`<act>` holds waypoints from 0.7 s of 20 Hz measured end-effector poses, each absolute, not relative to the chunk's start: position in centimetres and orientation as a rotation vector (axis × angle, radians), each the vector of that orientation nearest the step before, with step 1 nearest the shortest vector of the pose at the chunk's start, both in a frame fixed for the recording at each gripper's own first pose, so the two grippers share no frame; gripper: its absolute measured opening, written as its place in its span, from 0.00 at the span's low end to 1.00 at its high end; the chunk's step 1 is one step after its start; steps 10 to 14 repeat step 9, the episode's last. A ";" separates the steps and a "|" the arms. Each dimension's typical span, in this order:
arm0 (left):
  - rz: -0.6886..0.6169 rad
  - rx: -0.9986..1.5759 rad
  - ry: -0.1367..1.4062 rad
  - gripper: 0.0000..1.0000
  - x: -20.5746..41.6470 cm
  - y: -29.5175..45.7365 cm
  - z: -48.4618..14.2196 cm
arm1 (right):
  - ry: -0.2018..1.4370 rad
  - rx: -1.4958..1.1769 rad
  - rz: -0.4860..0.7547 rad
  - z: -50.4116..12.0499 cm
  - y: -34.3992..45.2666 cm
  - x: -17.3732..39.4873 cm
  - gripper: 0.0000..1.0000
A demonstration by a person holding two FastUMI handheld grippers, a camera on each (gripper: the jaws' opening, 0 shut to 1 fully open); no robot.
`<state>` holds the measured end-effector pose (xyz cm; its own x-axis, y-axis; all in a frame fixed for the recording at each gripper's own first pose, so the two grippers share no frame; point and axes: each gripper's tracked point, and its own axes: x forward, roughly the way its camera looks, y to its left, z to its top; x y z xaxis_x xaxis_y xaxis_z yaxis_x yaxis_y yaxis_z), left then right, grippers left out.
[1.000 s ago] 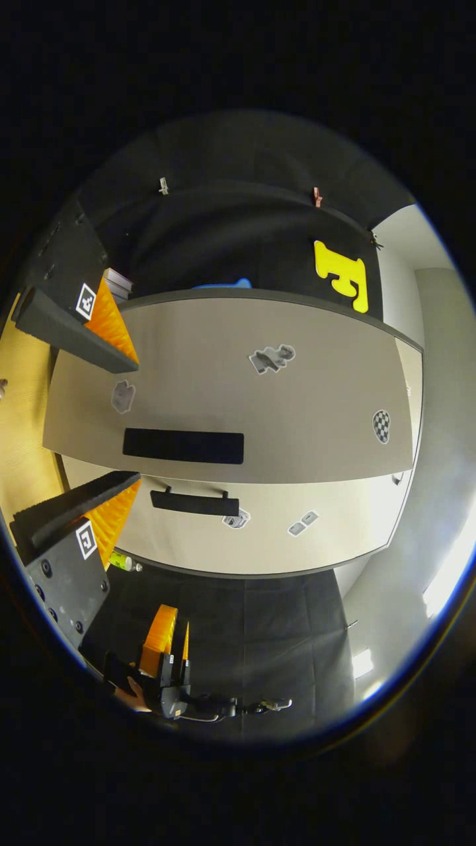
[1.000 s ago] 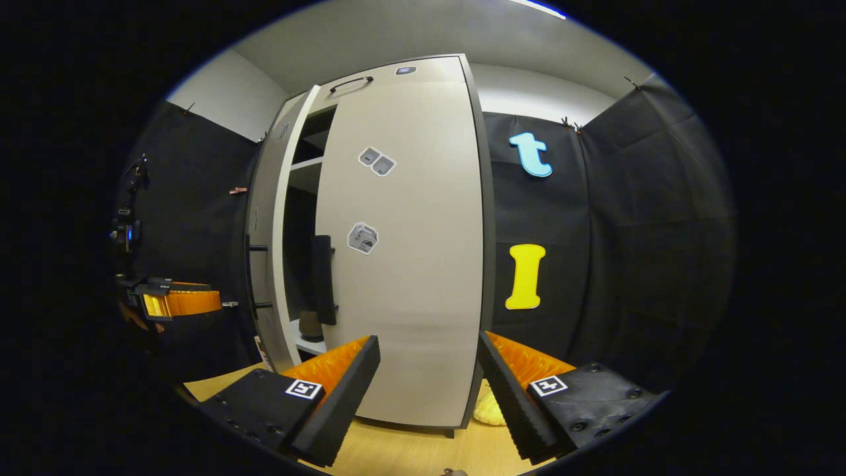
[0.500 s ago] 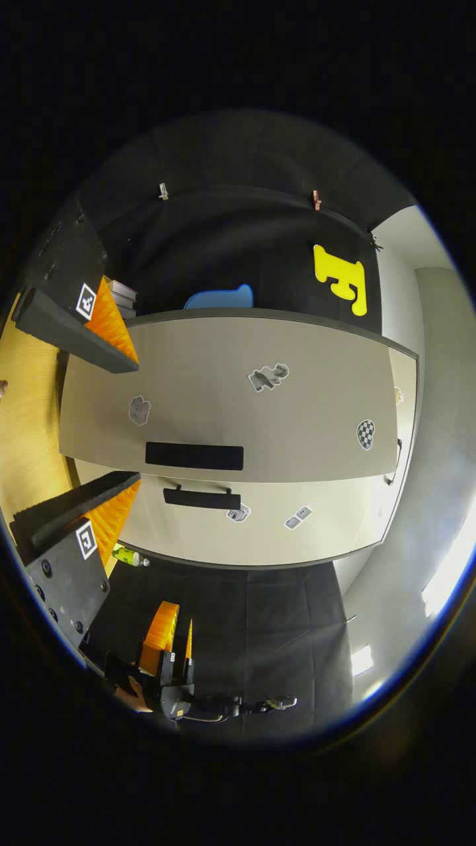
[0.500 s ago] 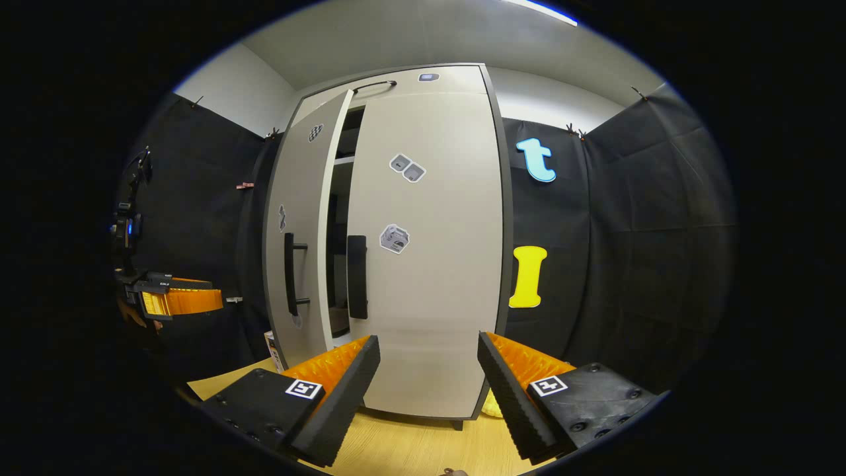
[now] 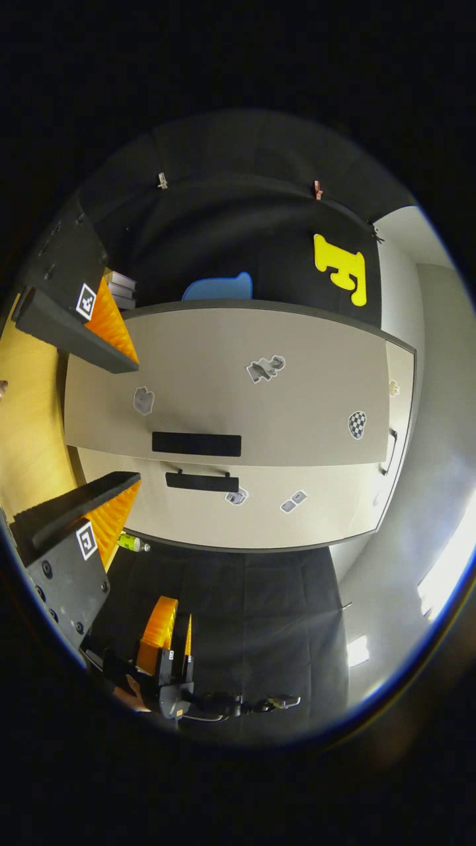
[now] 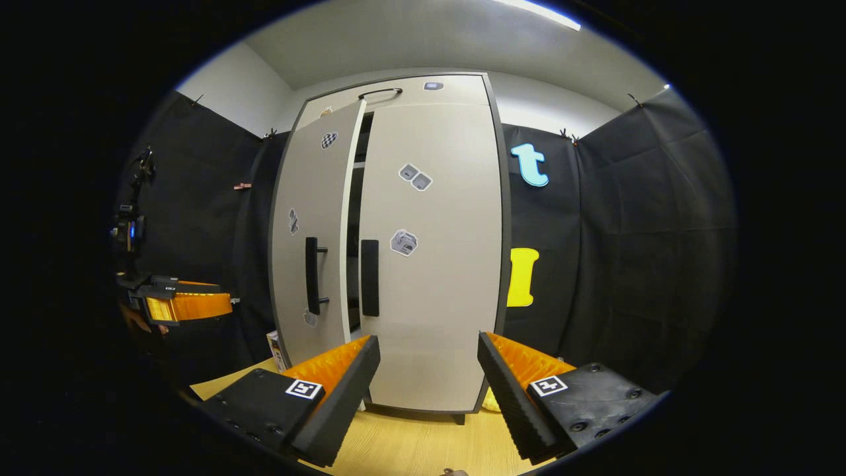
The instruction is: Grab one shoe with the right hand and put it into the shoe cabinet, grab the other shoe with the left hand and put it into the shoe cabinet; then close the right door with the right hand and the left door with the left hand.
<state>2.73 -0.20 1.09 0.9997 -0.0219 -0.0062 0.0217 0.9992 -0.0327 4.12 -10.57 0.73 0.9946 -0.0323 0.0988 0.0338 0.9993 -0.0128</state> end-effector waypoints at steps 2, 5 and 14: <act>-0.032 -0.039 0.003 0.95 2.7 -0.4 1.2 | -0.098 -0.021 -0.036 0.8 -10.4 3.8 0.98; -0.046 -0.040 0.011 0.95 2.7 -0.5 1.0 | -0.092 -0.022 -0.040 0.8 -10.2 3.5 0.98; -0.050 -0.046 0.012 0.95 2.2 -0.3 1.1 | -0.096 -0.020 -0.041 1.2 -10.0 3.2 0.98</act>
